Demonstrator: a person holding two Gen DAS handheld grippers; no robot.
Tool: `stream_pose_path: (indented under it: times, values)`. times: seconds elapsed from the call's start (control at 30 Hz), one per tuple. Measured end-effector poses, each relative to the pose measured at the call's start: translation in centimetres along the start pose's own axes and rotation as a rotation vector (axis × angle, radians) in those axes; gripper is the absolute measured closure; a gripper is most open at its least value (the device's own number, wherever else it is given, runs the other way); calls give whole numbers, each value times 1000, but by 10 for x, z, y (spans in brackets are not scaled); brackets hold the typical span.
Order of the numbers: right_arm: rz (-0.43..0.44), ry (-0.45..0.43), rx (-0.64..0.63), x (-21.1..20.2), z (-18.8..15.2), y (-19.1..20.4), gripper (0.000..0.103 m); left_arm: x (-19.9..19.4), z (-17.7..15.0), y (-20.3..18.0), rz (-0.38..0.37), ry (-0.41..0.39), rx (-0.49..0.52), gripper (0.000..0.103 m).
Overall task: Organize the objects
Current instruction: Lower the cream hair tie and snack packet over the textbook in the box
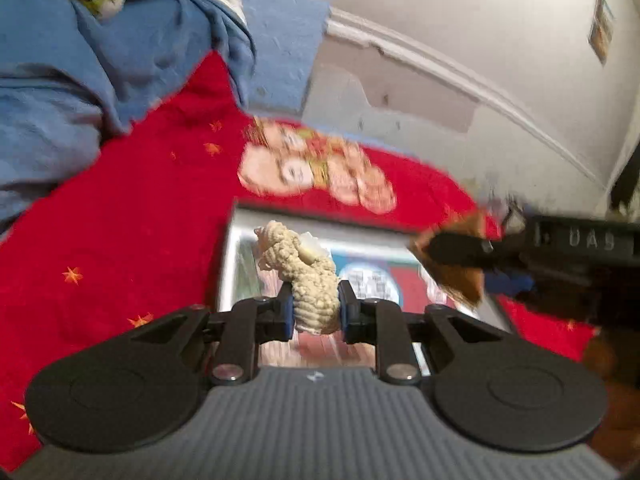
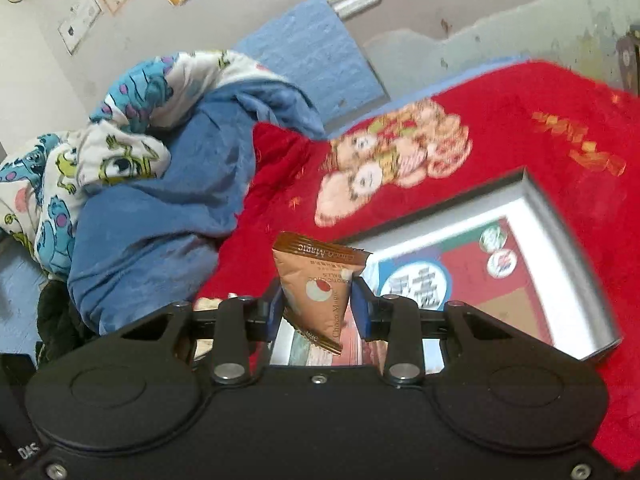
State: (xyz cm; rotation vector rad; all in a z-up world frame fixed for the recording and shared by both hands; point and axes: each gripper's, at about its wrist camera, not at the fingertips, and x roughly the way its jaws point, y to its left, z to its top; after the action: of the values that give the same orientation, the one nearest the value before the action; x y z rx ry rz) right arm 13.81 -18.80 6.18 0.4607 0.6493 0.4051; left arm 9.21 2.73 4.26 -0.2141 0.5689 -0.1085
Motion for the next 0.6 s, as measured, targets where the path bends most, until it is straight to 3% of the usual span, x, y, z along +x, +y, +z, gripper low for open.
stream_pose_path:
  times: [0.07,0.2,0.37,0.6]
  values:
    - [-19,4,-9,8,-8,-2,69,7,-4,-9,56,10,75,79]
    - [-42,48,-16,25,-21,-9,69,20,-8,-7,49,51,69,79]
    - [-144,56,-32,36,-32,-12,69,32,-14,4,74,120,44,79]
    - [-148,109,-35,46,-36,-8,69,41,-16,-3,59,178,68,79]
